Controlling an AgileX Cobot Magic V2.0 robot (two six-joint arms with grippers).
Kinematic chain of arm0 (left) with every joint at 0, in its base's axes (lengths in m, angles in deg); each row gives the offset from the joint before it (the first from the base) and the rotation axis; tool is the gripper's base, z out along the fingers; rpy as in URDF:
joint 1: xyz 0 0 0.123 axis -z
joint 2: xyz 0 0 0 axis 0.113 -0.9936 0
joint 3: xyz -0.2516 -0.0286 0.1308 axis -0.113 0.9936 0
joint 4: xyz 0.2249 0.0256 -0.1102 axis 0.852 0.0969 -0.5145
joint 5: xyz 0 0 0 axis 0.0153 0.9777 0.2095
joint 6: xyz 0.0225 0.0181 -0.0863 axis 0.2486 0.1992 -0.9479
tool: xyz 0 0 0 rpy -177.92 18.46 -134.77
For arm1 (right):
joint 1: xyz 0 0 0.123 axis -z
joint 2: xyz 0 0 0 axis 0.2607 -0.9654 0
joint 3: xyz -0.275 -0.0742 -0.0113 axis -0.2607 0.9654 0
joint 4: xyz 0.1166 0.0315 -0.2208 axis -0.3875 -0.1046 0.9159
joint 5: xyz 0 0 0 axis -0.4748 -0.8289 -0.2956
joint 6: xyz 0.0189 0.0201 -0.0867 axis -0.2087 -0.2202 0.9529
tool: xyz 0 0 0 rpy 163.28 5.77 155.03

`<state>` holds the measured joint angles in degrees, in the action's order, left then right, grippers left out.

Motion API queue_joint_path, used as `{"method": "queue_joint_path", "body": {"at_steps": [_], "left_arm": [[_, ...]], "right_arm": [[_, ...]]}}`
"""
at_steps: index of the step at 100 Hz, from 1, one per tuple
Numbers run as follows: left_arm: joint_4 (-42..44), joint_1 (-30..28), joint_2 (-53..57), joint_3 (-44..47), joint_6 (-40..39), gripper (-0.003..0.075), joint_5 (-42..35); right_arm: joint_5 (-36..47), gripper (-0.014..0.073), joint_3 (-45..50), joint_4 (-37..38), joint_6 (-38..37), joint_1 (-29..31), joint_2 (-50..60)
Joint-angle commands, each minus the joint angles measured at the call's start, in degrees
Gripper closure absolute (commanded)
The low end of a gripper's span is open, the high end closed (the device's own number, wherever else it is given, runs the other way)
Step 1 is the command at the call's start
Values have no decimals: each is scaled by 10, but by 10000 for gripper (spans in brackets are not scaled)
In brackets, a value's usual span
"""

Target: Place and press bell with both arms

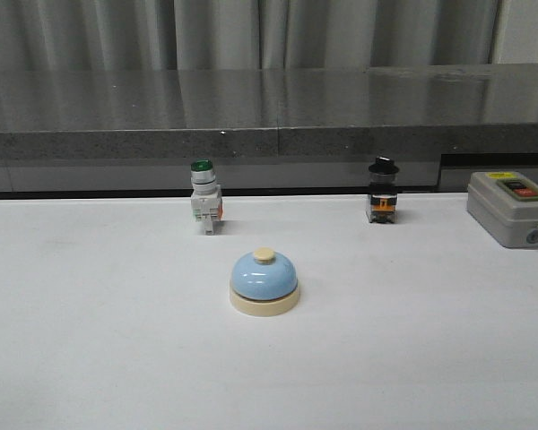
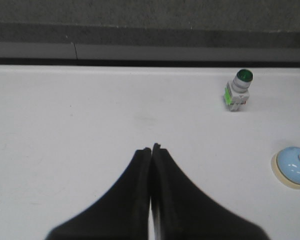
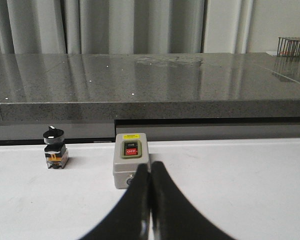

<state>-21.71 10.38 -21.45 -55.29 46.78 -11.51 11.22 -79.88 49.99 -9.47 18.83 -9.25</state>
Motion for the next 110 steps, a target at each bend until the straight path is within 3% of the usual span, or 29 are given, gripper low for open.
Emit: {"method": "queue_joint_path", "body": {"at_steps": [1, 44, 63, 82, 106, 110], "left_arm": [[-9, -2, 51, 18, -6, 741, -76], [4, -2, 257, 139, -6, 741, -90], [14, -2, 343, 232, -6, 741, -177], [17, -2, 392, 334, -6, 741, -325], [31, -13, 431, 415, -6, 741, -393], [31, -14, 431, 413, -6, 741, -367]], "right_arm": [[52, 654, -9, 7, 0, -1, 9], [51, 654, -9, 7, 0, -1, 9], [51, 654, -9, 7, 0, -1, 9], [51, 654, -9, 7, 0, -1, 9], [51, 654, -9, 7, 0, -1, 9], [51, 654, -9, 7, 0, -1, 9]]}}
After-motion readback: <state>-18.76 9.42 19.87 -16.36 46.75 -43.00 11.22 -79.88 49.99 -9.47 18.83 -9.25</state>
